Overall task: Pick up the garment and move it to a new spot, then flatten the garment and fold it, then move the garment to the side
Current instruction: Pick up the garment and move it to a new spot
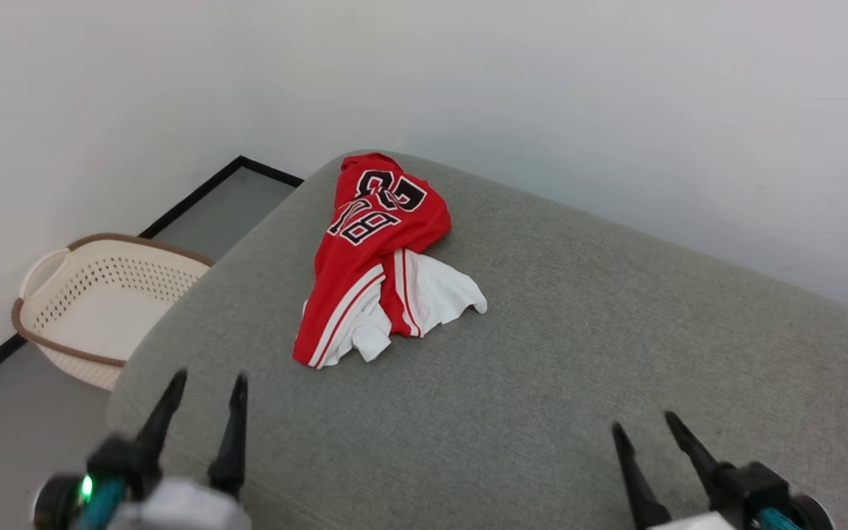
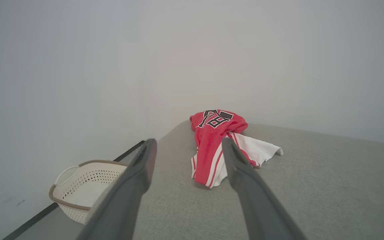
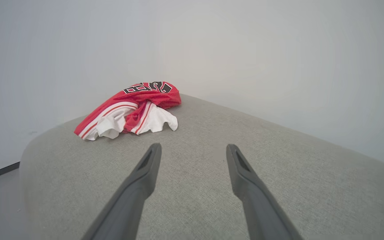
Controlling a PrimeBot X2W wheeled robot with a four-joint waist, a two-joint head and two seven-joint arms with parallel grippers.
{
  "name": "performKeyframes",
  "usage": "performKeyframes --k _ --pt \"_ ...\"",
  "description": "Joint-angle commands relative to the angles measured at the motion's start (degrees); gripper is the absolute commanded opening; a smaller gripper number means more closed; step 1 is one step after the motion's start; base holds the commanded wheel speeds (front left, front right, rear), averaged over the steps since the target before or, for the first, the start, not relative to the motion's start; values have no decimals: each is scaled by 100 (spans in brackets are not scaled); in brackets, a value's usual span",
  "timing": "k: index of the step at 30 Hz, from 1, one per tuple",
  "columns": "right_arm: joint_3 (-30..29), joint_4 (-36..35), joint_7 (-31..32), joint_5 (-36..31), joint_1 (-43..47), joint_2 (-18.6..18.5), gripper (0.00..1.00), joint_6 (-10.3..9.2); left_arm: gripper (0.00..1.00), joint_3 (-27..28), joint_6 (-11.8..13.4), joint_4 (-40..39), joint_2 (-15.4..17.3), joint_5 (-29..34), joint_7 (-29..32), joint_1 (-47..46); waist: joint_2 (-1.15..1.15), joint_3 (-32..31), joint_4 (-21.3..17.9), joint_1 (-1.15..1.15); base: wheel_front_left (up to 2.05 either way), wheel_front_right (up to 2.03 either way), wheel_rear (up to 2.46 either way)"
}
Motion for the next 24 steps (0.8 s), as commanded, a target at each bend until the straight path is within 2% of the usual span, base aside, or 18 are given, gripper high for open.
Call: performKeyframes --k 1,2,6,12,16,19,24 --pt "-104 -17 -33 -68 157 -6 100 2 100 -26 -115 118 41 -191 186 -301 0 -19 -34 0 0 0 0" --pt "-191 -53 -32 -102 218 -6 100 2 100 -77 -198 233 164 -207 397 -542 0 -26 -50 0 0 0 0" --pt "-261 -377 147 -367 164 -5 100 2 100 -24 -377 509 595 -823 1178 -1534 0 466 -547 0 0 0 0" --pt "-573 -870 356 -688 -5 -9 100 2 100 -75 -418 918 1076 -1923 2307 -3172 0 1386 -1169 0 0 0 0" --pt "-753 -1208 459 -852 -99 -10 100 2 100 -369 -423 1215 1466 -2444 3175 -4211 0 1971 -1434 0 0 0 0" --pt "-831 -1456 534 -961 -181 -7 100 1 100 -487 -420 1588 1697 -2755 3872 -4870 0 2367 -1610 0 0 0 0" --pt "-924 -1801 640 -995 -277 -44 100 1 100 -630 -420 2373 1833 -3238 5031 -5758 0 2896 -1881 0 0 0 0"
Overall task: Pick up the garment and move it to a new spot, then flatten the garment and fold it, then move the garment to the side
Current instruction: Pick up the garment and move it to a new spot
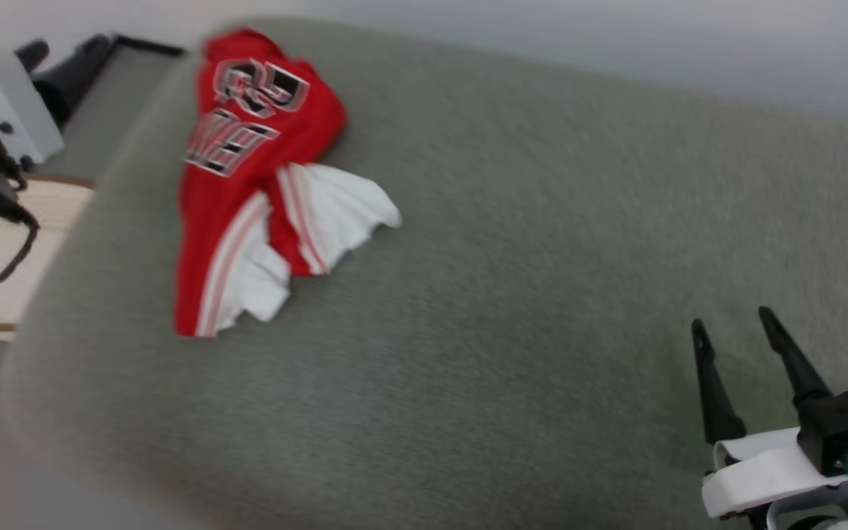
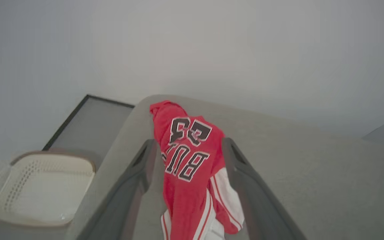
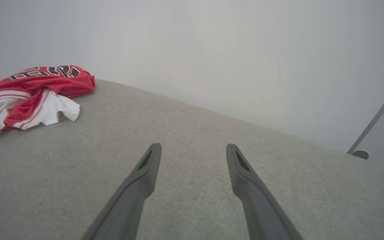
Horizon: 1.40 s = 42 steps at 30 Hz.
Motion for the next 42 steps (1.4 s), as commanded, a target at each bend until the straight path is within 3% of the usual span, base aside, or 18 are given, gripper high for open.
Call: performKeyframes --k 1,7,15,24,25,26,33,37,42 --pt "-10 -94 41 7 -116 -25 100 0 100 -183 -8 178 84 35 314 -131 0 1277 -1071 0 0 0 0" --pt "-12 -382 104 41 -200 -56 100 0 100 -456 16 1168 207 -83 1333 -567 0 1665 -1332 0 0 0 0" --pt "-72 -663 225 57 -191 -79 100 0 100 -605 124 2266 100 -137 1881 -820 0 1958 -1424 0 0 0 0" --pt "-62 -917 389 36 -265 -124 100 0 100 -771 212 3215 -383 -119 1694 -686 0 2131 -1335 0 0 0 0" --pt "-68 -920 391 29 -260 -123 100 0 36 -787 179 3246 -457 -125 1662 -683 0 2120 -1313 0 0 0 0" --pt "-69 -914 392 27 -256 -122 100 0 0 -766 169 3267 -494 -150 1575 -704 0 2098 -1287 0 0 0 0" --pt "-16 -658 285 96 -214 -73 100 0 0 -845 49 3016 -345 -22 1128 -1180 0 1586 -1127 0 0 0 0" --pt "58 -403 186 174 -198 -41 100 0 0 -981 55 2781 -92 221 881 -1568 0 1136 -1050 0 0 0 0" --pt "130 -137 78 277 -171 0 100 0 0 -1235 75 2553 -85 509 728 -1845 0 670 -998 0 0 0 0"
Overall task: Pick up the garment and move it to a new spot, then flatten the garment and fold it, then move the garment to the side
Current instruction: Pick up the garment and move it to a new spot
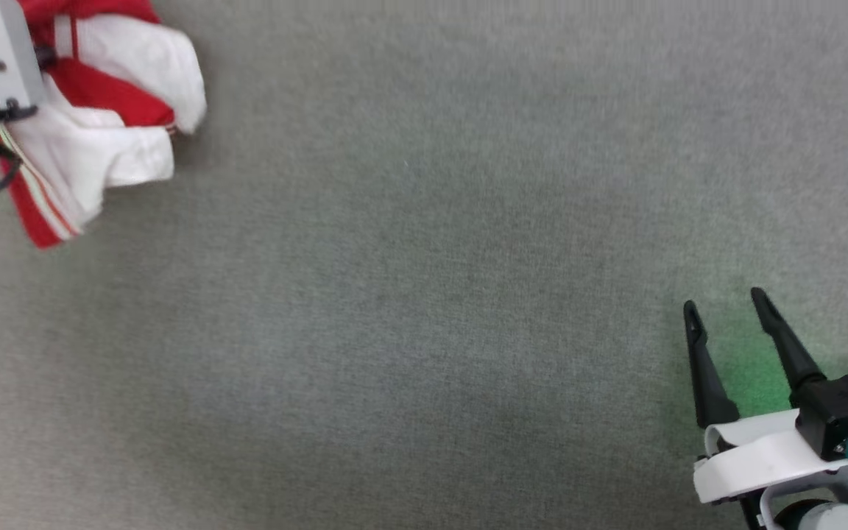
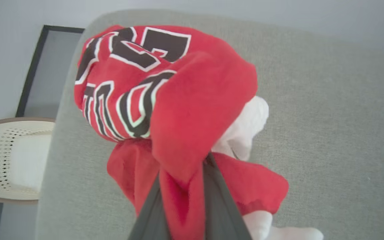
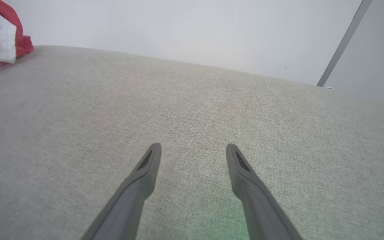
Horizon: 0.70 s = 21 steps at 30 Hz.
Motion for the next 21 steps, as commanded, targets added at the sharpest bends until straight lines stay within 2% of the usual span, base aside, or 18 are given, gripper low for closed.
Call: performKeyframes --k 1,6,11,16,21 --pt "42 51 -53 41 43 17 100 0 0 -39 3 -49 -19 28 -3 -69 0 -586 136 0 0 0 0" --pt "93 386 -203 187 43 35 100 0 0 -284 -32 -313 -173 135 121 -217 0 -1106 100 0 0 0 0" --pt "-69 620 -330 327 79 35 100 0 0 -507 -73 -679 -406 -46 284 -32 0 -1447 -87 0 0 0 0" --pt "-406 845 -419 287 94 36 100 0 0 -738 -77 -1108 -697 -313 497 260 0 -1603 -519 0 0 0 0" --pt "-732 1069 -504 225 90 38 100 -1 0 -978 -80 -1597 -865 -562 700 480 0 -1625 -1114 0 0 0 0"
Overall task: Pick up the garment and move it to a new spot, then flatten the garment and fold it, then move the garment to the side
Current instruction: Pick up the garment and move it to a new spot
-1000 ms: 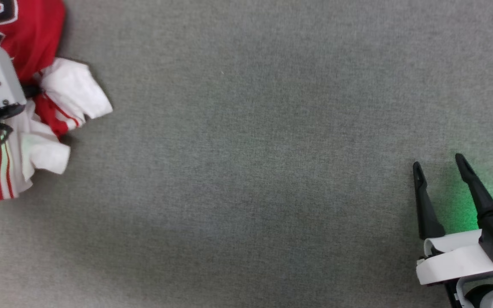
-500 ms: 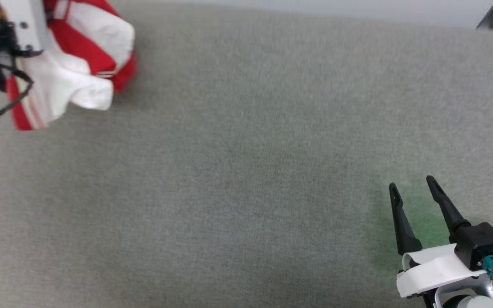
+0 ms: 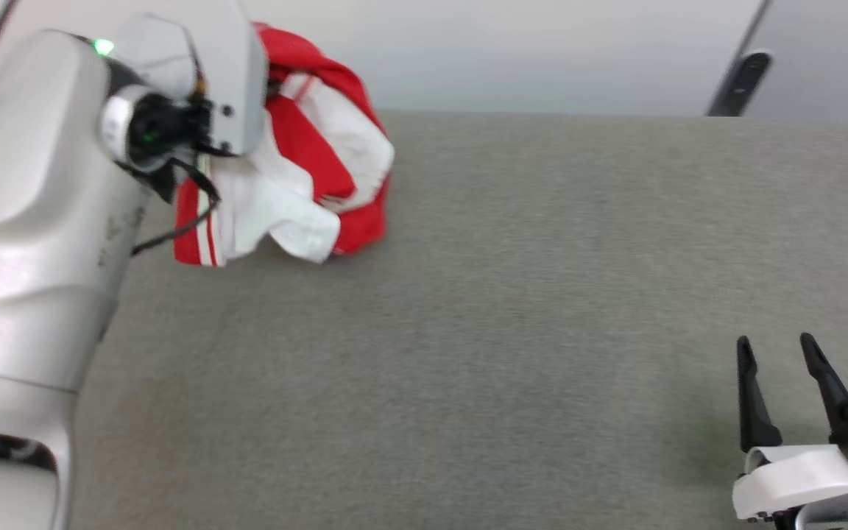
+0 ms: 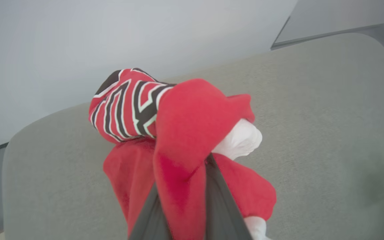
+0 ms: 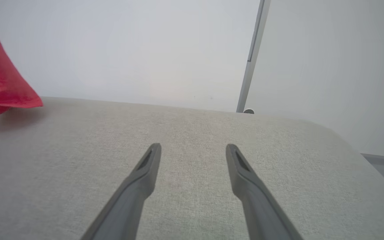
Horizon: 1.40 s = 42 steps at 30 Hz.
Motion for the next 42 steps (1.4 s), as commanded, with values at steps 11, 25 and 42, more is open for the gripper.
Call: performKeyframes --k 11,25,42 --pt "-454 432 -199 103 103 18 100 -3 0 -441 -8 -485 -647 -409 595 288 0 -200 -1704 0 0 0 0" --pt "-58 751 -340 394 -130 17 100 -3 0 -925 22 -345 -563 -572 982 1166 0 100 -2437 0 0 0 0" --pt "89 1082 -422 411 -344 16 100 -3 100 -1414 -20 137 -271 -836 877 1568 0 73 -2419 0 0 0 0"
